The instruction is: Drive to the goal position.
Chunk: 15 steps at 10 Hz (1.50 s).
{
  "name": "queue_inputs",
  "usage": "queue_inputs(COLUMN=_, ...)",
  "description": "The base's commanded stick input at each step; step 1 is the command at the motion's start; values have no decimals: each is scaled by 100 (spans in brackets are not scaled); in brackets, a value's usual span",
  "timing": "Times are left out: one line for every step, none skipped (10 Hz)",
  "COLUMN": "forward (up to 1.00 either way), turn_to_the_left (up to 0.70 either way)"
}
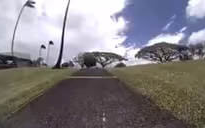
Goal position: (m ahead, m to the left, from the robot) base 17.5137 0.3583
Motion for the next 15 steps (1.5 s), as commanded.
queue_inputs(forward=70, turn_to_the_left=0)
queue_inputs(forward=70, turn_to_the_left=0)
queue_inputs(forward=70, turn_to_the_left=0)
queue_inputs(forward=70, turn_to_the_left=0)
queue_inputs(forward=70, turn_to_the_left=0)
queue_inputs(forward=70, turn_to_the_left=0)
queue_inputs(forward=70, turn_to_the_left=0)
queue_inputs(forward=70, turn_to_the_left=0)
queue_inputs(forward=70, turn_to_the_left=0)
queue_inputs(forward=70, turn_to_the_left=2)
queue_inputs(forward=70, turn_to_the_left=15)
queue_inputs(forward=70, turn_to_the_left=35)
queue_inputs(forward=70, turn_to_the_left=35)
queue_inputs(forward=70, turn_to_the_left=35)
queue_inputs(forward=70, turn_to_the_left=35)
